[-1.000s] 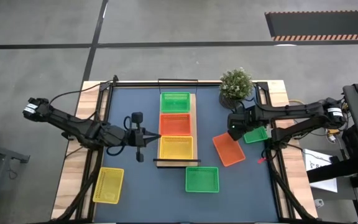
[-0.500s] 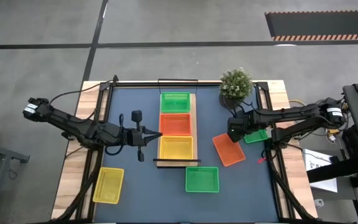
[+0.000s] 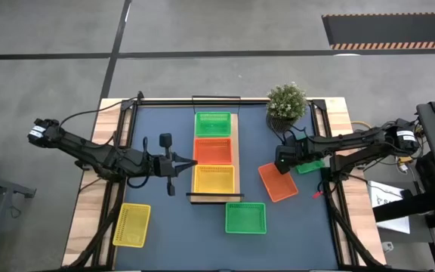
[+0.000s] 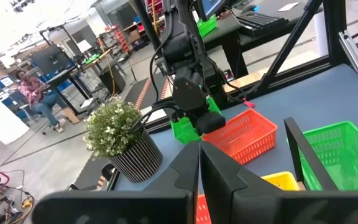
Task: Stack baskets on shelf by color
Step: Stack the top green bin on top of the green bin on the shelf
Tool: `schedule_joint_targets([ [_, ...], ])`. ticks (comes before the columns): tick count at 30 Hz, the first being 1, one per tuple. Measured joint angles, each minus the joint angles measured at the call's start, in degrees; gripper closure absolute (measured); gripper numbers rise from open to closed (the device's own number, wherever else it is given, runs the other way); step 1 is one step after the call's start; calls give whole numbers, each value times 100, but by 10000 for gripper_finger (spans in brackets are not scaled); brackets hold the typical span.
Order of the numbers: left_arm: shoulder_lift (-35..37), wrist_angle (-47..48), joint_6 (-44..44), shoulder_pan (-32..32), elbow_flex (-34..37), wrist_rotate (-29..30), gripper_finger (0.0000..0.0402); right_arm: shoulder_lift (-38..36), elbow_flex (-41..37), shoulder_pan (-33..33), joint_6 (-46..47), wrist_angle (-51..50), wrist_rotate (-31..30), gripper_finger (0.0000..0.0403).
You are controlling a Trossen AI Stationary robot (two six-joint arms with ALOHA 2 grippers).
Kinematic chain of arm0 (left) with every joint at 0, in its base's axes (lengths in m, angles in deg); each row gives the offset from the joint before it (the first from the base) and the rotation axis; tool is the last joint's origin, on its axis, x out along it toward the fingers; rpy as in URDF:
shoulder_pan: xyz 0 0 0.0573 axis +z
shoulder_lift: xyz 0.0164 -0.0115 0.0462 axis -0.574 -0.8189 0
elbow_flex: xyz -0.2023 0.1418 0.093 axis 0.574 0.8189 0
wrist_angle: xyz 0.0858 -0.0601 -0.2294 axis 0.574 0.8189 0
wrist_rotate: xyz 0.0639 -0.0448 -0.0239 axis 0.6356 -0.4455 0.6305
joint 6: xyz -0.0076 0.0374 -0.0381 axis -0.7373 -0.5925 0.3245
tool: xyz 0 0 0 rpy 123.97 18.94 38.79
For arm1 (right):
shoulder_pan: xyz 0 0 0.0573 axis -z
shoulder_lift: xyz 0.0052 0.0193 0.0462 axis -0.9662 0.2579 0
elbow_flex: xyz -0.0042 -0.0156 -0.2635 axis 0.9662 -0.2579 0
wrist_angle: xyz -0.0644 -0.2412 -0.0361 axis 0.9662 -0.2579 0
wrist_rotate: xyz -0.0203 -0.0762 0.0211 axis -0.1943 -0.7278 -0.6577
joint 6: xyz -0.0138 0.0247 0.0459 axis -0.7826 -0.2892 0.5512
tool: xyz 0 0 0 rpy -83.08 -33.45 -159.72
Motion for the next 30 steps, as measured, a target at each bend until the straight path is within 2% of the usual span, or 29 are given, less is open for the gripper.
schedule_joint_targets([
  [3, -8, -7, 2, 0, 8, 2, 402, -9, 89, -3, -185, -19, 90, 388],
  [8, 17, -302, 2, 0, 217, 4, 402, -13, 617, -65, -521, -469, 238, 393],
  [15, 219, -415, 17, 0, 373, 4, 402, -15, 1908, -417, -1067, -1573, 770, 394],
  [21, 335, -499, 42, 9, 605, 22, 402, -15, 2849, -890, -1743, -1463, 1392, 394],
  [26, 322, -663, 224, 7, 720, 26, 402, 116, 3444, -1360, -2202, -1045, 1192, 394],
  [30, 325, -1595, 307, 7, 982, -10, 402, 380, 3751, -1568, -2800, -457, 731, 394],
])
